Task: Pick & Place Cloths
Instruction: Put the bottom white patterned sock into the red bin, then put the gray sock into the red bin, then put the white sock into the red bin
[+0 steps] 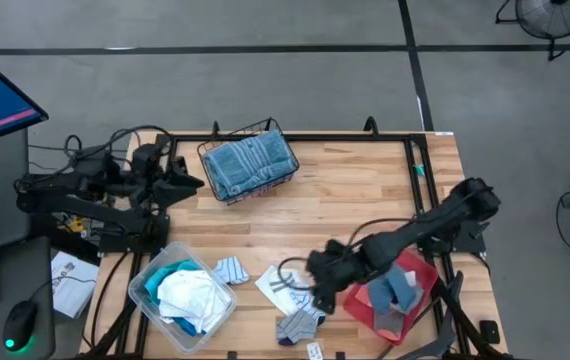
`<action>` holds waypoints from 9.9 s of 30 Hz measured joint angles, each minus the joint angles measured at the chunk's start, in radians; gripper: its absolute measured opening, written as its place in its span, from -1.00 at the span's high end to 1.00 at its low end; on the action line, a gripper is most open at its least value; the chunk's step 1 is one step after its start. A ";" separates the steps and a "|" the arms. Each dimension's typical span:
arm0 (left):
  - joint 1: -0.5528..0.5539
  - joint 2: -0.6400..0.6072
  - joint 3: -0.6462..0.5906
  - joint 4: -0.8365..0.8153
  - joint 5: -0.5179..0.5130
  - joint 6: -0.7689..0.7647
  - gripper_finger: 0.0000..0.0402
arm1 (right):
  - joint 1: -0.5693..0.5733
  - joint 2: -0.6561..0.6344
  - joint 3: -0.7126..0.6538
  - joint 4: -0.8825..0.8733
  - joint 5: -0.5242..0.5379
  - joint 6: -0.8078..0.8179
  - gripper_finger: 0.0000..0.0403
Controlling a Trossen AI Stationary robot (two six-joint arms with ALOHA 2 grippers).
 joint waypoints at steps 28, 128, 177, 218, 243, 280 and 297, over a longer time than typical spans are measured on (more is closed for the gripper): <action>0.000 0.025 0.000 0.022 -0.013 -0.106 0.32 | 0.023 0.322 0.046 0.067 0.049 0.144 -0.03; 0.000 -0.008 0.000 0.031 0.003 -0.062 0.32 | 0.216 0.059 0.336 -0.509 0.064 0.517 -0.11; 0.000 -0.008 0.000 0.028 0.003 -0.084 0.32 | 0.130 0.232 0.339 -0.282 0.000 -0.030 0.98; 0.000 -0.005 0.000 0.043 -0.007 -0.111 0.32 | 0.398 -0.176 -0.135 -0.861 -0.163 1.061 0.96; 0.000 -0.005 0.000 0.039 -0.008 -0.095 0.27 | 0.262 -0.217 0.018 -0.583 -0.038 0.795 -0.24; 0.000 -0.005 0.000 0.043 0.001 -0.095 -0.10 | -0.019 0.511 0.290 -0.074 0.093 0.001 -0.20; 0.000 -0.005 0.000 0.042 -0.002 -0.105 -0.07 | -0.066 0.464 0.278 -0.290 -0.023 0.009 0.93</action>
